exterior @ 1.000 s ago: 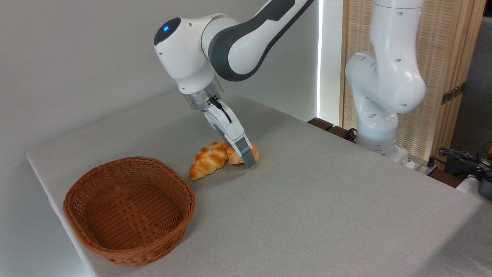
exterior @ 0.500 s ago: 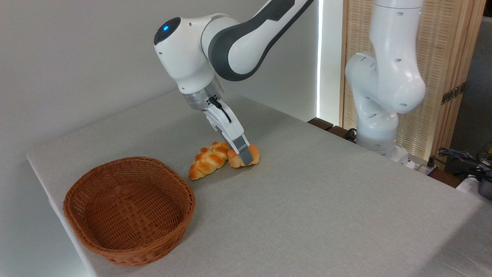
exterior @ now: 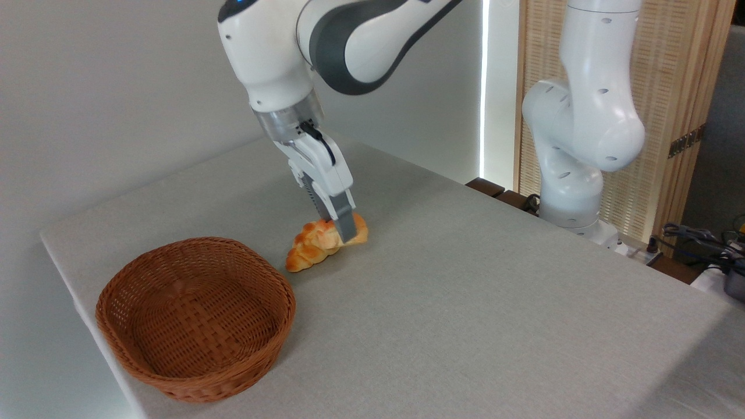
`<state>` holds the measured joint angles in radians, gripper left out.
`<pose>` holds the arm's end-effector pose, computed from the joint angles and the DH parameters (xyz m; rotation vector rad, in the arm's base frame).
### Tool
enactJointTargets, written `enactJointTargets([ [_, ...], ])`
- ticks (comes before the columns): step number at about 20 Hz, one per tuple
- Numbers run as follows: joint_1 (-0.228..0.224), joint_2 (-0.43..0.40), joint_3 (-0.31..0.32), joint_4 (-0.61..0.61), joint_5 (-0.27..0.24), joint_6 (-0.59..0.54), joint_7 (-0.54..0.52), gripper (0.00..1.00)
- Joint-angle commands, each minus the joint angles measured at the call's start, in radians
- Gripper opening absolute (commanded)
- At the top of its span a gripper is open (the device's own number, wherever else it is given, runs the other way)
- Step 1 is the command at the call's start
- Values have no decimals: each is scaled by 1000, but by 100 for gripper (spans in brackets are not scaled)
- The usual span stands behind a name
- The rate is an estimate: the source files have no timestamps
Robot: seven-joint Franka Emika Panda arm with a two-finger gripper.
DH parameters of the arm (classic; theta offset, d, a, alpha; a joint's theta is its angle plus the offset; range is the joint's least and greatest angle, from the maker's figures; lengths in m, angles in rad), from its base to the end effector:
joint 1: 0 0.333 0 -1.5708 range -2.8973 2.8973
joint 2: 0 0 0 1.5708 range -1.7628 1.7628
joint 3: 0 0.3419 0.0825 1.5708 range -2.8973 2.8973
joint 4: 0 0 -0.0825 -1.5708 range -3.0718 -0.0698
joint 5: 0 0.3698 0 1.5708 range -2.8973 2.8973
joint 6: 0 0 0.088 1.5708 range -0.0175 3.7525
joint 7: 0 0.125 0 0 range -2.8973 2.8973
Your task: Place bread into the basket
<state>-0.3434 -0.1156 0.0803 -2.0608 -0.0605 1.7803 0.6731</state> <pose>0.4653 -0.1306 0.4860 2.7185 -1.3469 -0.2254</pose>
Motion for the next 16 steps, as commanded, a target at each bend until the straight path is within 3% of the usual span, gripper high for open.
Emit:
enactJointTargets([
  [1, -2, 13, 45, 96, -41, 19, 23, 46],
  [3, -2, 27, 59, 125, -47, 92, 22, 46],
  [5, -2, 45, 72, 140, -48, 175, 19, 53],
  [8, -2, 85, 75, 162, -48, 305, 6, 100],
  [11, -2, 120, 75, 162, -50, 407, -13, 100],
  [16, -2, 126, 75, 163, -50, 418, -24, 100],
])
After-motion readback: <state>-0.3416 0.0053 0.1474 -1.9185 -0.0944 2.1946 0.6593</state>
